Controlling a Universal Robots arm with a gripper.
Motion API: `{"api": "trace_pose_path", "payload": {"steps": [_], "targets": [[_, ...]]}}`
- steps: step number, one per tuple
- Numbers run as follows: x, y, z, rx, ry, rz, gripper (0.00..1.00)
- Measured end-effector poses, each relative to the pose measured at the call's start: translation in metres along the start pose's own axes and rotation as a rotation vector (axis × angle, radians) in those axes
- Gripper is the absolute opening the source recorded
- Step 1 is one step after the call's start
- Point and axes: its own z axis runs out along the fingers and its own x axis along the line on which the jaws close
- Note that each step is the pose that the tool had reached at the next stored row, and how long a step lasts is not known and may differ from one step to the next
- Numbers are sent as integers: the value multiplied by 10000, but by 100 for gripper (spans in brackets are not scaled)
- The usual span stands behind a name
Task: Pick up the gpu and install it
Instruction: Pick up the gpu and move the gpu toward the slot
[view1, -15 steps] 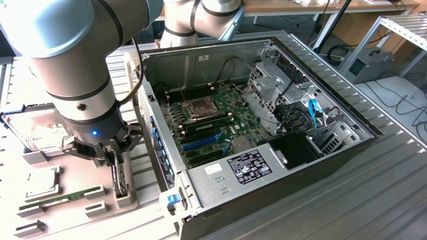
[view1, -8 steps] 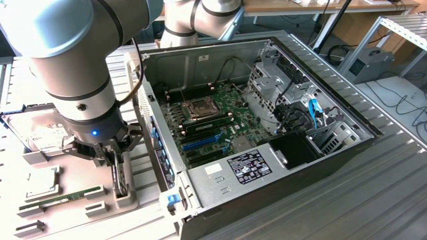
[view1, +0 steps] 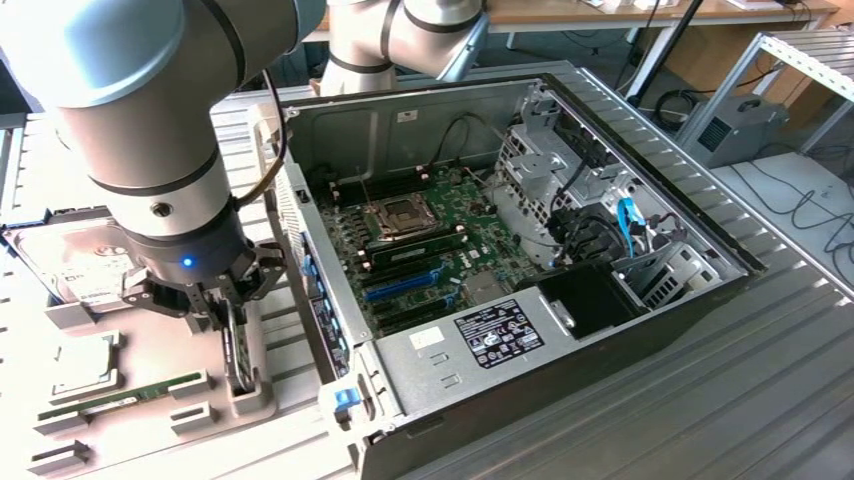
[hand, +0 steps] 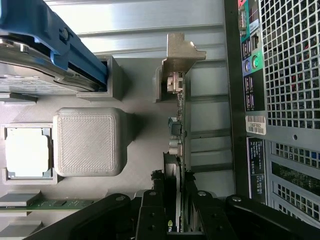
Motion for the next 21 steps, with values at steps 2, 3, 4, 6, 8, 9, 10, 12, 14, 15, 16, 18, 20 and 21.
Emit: {"api": "trace_pose_path", "payload": {"steps": [2,3,4,6,8,9,10,12,14,15,16,18,20,21], "targets": [[0,0,-6,-1,0,-1,26],[0,0,-8,0,0,0,26],[0,0,-10,0,0,0,26],[0,1,-13,0,0,0,26],[0,1,-19,1,1,-1,26],[-1,1,-22,1,1,-1,26],[-1,1,-25,1,0,-1,26],[-1,1,-30,0,0,0,26],[-1,1,-36,0,0,-1,26],[-1,1,-39,1,1,0,26],[-1,2,-46,1,1,-1,26],[-1,2,-54,0,1,-1,26],[-2,2,-62,0,-1,-1,26],[-2,3,-67,0,0,0,26]]}}
